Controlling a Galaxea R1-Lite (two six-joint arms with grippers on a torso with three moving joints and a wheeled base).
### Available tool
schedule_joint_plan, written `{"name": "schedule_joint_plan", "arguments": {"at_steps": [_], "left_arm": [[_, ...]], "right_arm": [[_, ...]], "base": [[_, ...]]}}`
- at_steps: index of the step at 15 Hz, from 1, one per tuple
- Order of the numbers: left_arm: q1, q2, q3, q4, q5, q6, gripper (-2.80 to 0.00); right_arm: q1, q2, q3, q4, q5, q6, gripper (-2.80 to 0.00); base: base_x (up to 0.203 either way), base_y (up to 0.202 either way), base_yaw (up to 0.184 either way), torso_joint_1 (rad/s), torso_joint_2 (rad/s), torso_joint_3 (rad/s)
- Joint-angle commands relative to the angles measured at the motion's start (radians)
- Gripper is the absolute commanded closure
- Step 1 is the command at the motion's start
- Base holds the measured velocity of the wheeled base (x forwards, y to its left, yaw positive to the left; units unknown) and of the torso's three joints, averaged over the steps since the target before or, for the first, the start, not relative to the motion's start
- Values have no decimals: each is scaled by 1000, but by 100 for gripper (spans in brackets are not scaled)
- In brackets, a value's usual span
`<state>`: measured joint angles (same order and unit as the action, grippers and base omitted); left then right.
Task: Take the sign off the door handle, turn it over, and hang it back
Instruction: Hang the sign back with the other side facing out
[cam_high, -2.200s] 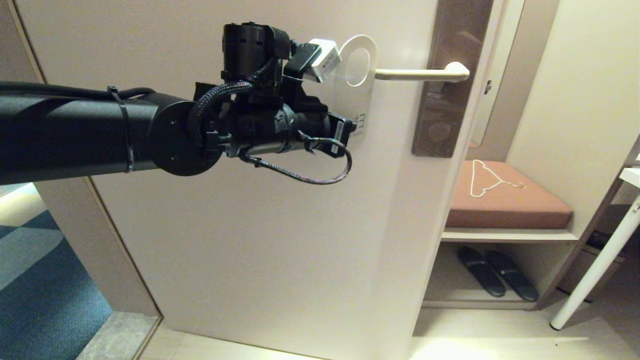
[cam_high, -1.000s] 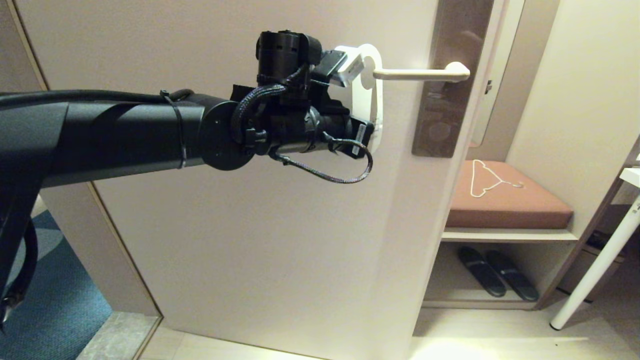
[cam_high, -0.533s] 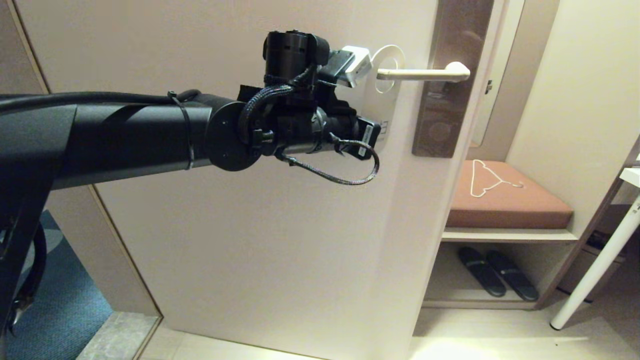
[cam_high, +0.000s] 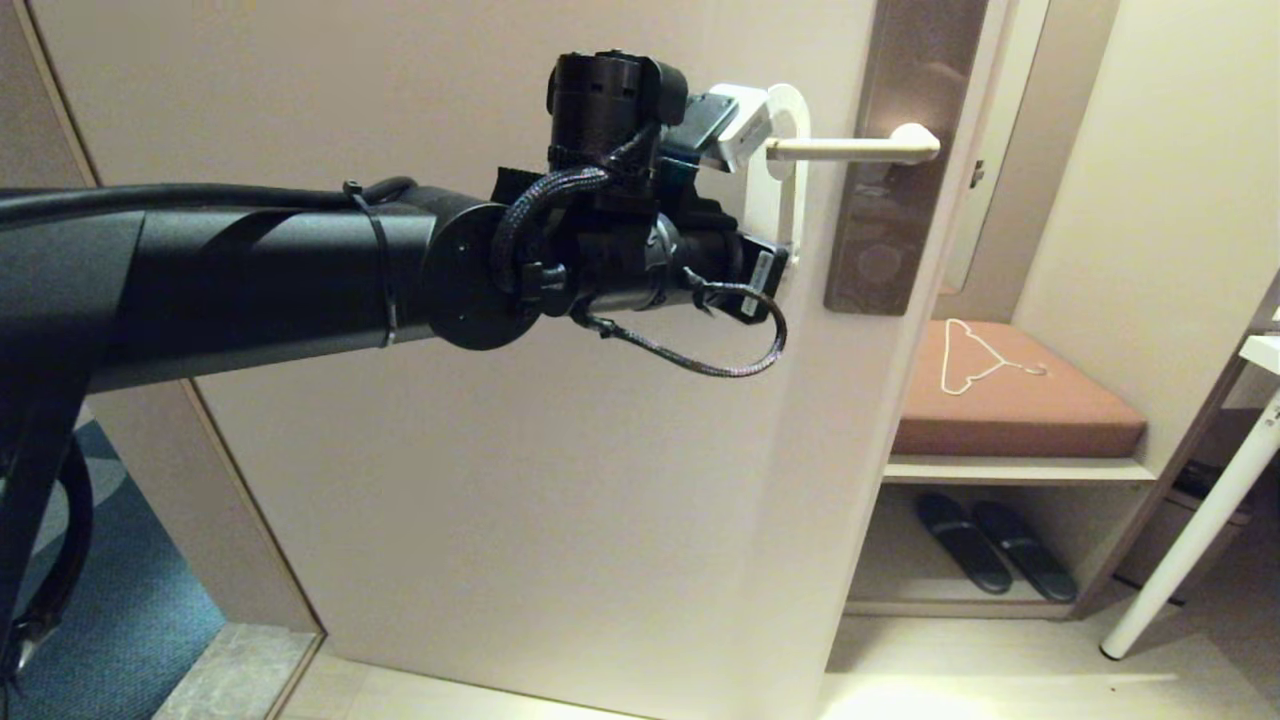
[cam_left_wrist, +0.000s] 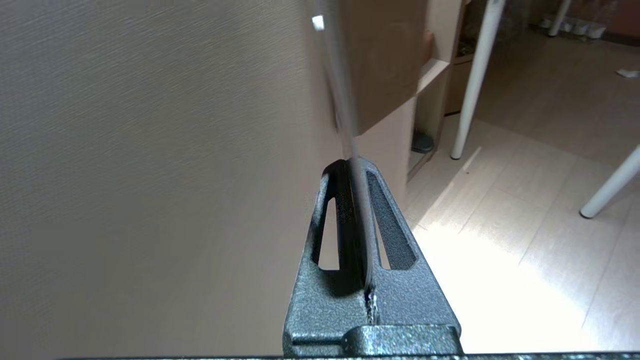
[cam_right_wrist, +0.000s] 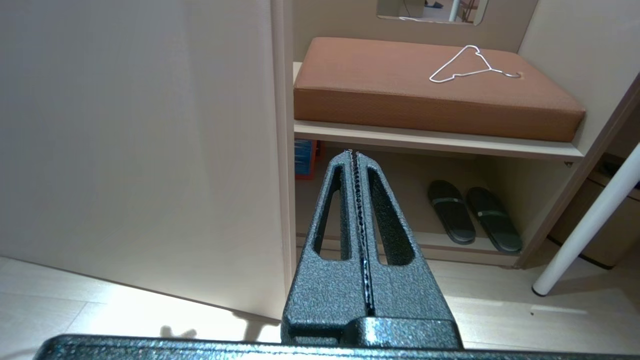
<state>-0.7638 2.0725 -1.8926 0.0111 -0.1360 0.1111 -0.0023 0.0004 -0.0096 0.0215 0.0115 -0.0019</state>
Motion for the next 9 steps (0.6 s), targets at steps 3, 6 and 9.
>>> {"name": "schedule_joint_plan", "arguments": {"at_steps": [3,6,9], "left_arm": [[-24,-8,0,-3,-1,1,0],[-30,-14,0,-3,-1,1,0],[-43,-18,-3,-2,1,1,0]], "right_arm": [[1,0,0,0,1,-1,0],[1,0,0,0,1,-1,0],[1,0,0,0,1,0,0]], "base": [[0,0,0,0,0,0],[0,0,0,0,0,0],[0,0,0,0,0,0]]}}
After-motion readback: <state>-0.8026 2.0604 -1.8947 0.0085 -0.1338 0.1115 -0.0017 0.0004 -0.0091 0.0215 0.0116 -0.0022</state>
